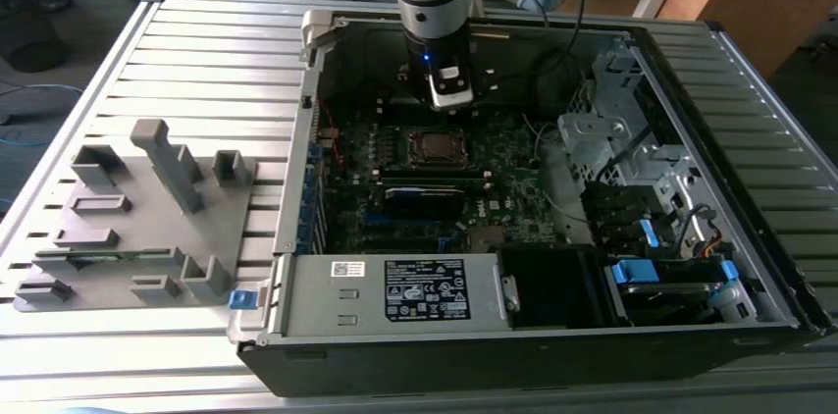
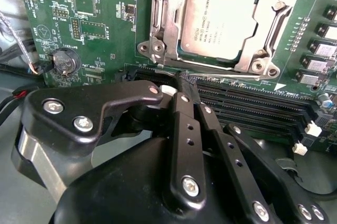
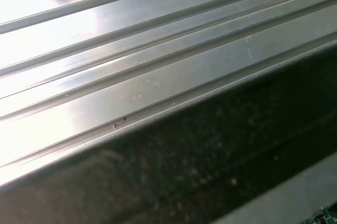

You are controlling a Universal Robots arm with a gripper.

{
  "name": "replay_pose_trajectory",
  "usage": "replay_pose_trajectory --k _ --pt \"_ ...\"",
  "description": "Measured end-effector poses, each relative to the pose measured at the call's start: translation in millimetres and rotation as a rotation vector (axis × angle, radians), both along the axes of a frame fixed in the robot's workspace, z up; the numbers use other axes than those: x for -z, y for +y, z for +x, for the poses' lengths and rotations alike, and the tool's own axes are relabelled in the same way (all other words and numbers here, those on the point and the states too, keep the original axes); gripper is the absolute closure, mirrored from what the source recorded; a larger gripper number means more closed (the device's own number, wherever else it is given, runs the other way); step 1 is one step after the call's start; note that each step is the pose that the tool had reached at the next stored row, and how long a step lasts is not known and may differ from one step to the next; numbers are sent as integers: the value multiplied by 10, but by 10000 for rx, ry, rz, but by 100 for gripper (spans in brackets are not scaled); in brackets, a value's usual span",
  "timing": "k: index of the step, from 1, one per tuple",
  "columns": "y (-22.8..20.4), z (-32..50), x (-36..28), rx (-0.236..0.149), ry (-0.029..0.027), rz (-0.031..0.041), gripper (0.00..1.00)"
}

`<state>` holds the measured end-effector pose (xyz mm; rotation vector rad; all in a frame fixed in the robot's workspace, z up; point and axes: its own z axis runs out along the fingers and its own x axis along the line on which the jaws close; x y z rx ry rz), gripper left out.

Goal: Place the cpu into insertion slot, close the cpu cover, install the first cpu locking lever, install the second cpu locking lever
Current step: 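Install the first cpu locking lever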

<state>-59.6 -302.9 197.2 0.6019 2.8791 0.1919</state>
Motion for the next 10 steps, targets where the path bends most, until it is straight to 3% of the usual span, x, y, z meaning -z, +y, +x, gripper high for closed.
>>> replay_pose_trajectory --k 10 --pt "-62 0 20 0 0 -71 89"
